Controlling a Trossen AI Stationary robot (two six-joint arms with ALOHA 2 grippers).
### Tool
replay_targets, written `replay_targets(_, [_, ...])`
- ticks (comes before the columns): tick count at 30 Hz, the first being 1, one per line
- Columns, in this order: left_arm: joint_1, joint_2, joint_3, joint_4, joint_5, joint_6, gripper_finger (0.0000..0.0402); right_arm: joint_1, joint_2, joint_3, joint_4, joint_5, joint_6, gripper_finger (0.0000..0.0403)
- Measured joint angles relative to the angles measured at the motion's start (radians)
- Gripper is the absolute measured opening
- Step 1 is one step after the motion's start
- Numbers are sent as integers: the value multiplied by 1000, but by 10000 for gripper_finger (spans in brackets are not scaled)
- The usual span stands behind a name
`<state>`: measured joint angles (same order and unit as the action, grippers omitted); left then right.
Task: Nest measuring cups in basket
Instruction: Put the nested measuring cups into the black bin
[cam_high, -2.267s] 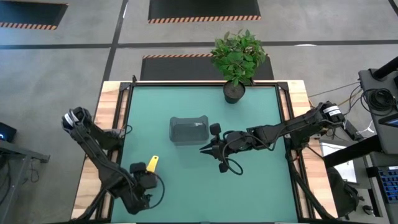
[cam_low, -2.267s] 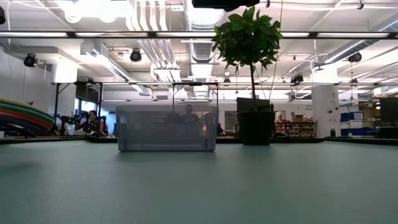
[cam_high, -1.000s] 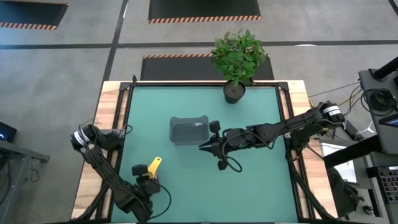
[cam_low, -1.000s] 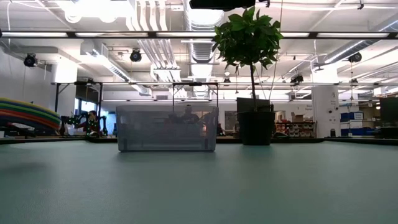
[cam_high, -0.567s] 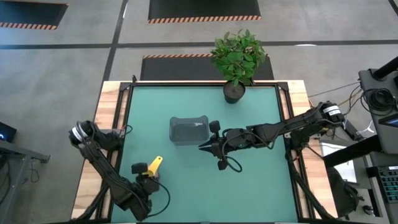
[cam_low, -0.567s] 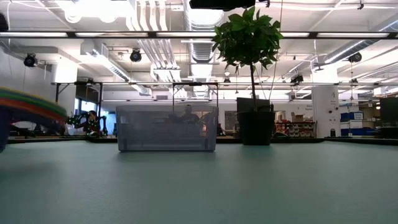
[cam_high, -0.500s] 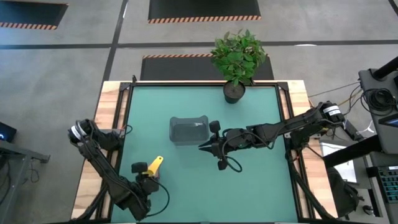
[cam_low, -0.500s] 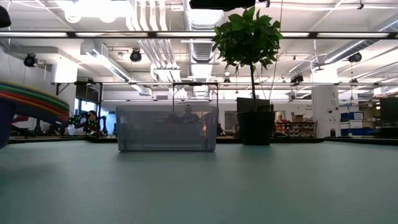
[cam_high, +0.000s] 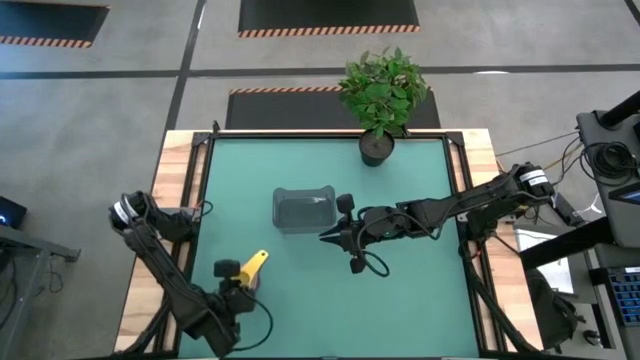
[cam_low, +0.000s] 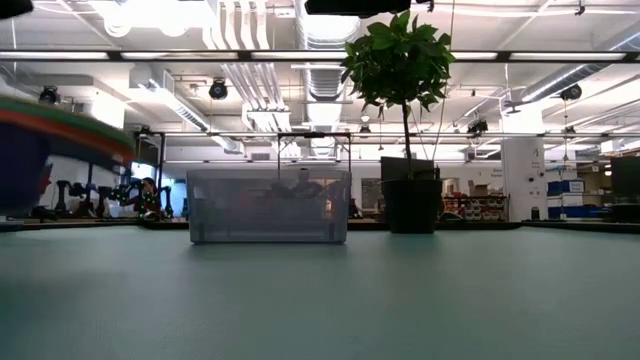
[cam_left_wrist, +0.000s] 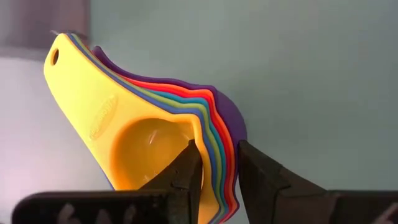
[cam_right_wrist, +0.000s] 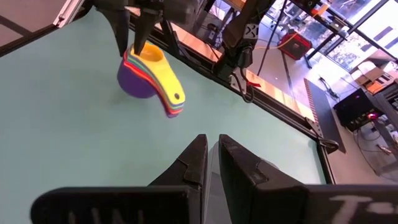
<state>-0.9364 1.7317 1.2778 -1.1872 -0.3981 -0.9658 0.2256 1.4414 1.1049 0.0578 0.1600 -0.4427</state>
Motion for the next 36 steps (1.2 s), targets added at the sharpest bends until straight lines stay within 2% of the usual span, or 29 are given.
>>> replay_targets(4, [-4, 0, 53, -48, -61, 42, 64, 0, 0, 0, 0, 0, 0, 28])
replay_targets(11, [11, 0, 153, -138, -182, 221, 64, 0, -3, 0, -19, 0, 0, 28])
replay_targets(16, [88, -7, 191, -200, -252, 418, 64, 1, -51, 0, -107, -1, 50, 28])
replay_targets(24, [257, -66, 165, -158, -327, 764, 64, 17, -138, -63, -152, -11, 112, 28])
replay_targets(30, [375, -177, 105, 15, -307, 1055, 64, 25, -230, -137, -117, -10, 130, 28])
replay_targets(36, [562, -278, -12, 180, -110, 1316, 64, 32, -298, -198, -79, -12, 132, 28])
